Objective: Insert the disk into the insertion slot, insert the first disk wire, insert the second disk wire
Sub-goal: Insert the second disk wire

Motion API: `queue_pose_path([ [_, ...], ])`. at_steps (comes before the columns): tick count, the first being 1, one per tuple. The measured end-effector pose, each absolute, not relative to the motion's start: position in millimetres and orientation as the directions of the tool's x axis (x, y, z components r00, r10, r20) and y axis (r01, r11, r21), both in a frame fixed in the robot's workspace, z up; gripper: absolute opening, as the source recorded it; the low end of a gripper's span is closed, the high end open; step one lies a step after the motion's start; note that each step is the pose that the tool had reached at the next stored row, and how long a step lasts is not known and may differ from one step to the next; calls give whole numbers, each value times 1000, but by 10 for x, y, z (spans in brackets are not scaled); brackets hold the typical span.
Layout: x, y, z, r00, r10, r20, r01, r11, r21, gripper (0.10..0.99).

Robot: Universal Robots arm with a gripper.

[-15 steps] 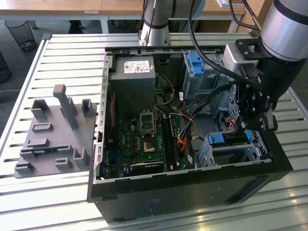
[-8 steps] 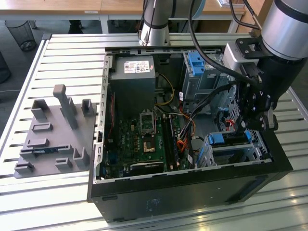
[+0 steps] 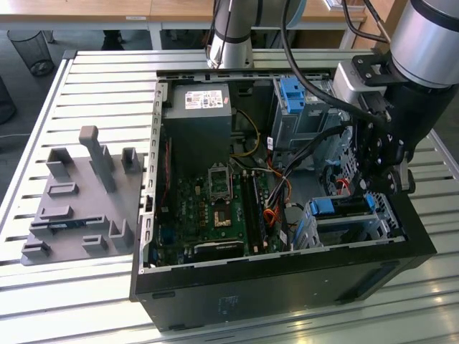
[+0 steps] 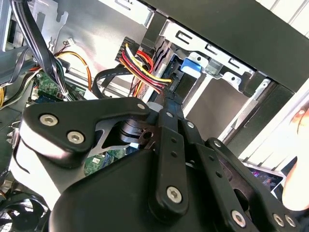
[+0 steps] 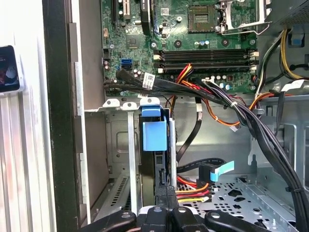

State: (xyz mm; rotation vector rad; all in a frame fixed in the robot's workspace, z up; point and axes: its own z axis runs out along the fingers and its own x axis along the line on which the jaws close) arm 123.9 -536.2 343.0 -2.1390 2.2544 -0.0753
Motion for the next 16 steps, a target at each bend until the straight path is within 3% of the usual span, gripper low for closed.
queue_pose_path([
  [16, 1130, -5343, 3483, -53, -999, 8, -997, 52, -57, 106],
])
